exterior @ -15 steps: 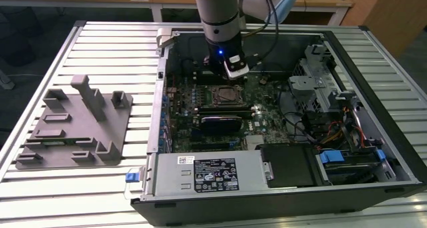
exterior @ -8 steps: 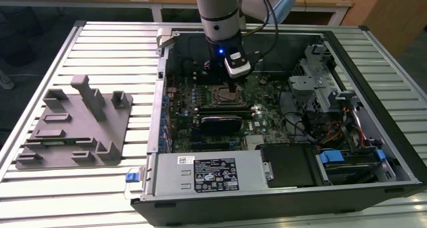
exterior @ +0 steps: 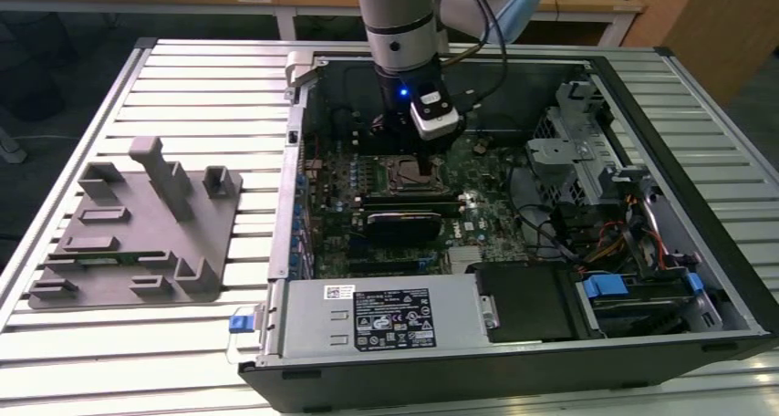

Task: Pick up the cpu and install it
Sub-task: 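Install the first cpu locking lever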

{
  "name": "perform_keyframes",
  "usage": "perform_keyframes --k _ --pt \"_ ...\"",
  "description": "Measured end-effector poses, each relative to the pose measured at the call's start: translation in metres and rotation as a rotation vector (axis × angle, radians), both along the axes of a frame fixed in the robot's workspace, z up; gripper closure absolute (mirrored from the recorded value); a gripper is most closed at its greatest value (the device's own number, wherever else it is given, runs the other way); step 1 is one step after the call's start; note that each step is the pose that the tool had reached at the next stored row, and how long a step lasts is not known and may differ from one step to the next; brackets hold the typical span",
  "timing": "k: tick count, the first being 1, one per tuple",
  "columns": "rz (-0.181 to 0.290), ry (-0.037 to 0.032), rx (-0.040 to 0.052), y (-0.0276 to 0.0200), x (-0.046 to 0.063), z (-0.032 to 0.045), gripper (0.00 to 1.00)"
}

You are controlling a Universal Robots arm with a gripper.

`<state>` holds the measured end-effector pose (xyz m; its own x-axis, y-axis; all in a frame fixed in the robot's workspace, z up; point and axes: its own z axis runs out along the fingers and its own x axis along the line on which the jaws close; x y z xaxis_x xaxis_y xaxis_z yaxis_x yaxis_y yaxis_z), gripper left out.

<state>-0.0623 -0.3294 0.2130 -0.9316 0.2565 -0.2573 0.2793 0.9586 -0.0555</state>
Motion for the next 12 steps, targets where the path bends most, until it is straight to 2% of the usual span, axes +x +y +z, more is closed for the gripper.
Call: perform_keyframes --k 1,3,6,9,10,11,12 --pt "0.000 0.0027 0.0016 0.0000 0.0000 0.0000 0.89" --pt "0.000 0.0239 0.0168 -0.0003 0.0004 0.0000 0.89" --pt "0.000 0.0755 0.0386 -0.0005 0.0019 -0.0001 0.89" --pt "0.000 0.1243 0.0689 -0.0007 0.0031 -0.0001 0.89" --pt "0.000 0.1345 0.0783 -0.0010 0.0035 -0.0001 0.89" --pt "0.000 0.1398 0.0854 -0.0011 0.0038 -0.0001 0.89" --pt "0.001 0.1422 0.0914 -0.0012 0.0039 -0.0001 0.89"
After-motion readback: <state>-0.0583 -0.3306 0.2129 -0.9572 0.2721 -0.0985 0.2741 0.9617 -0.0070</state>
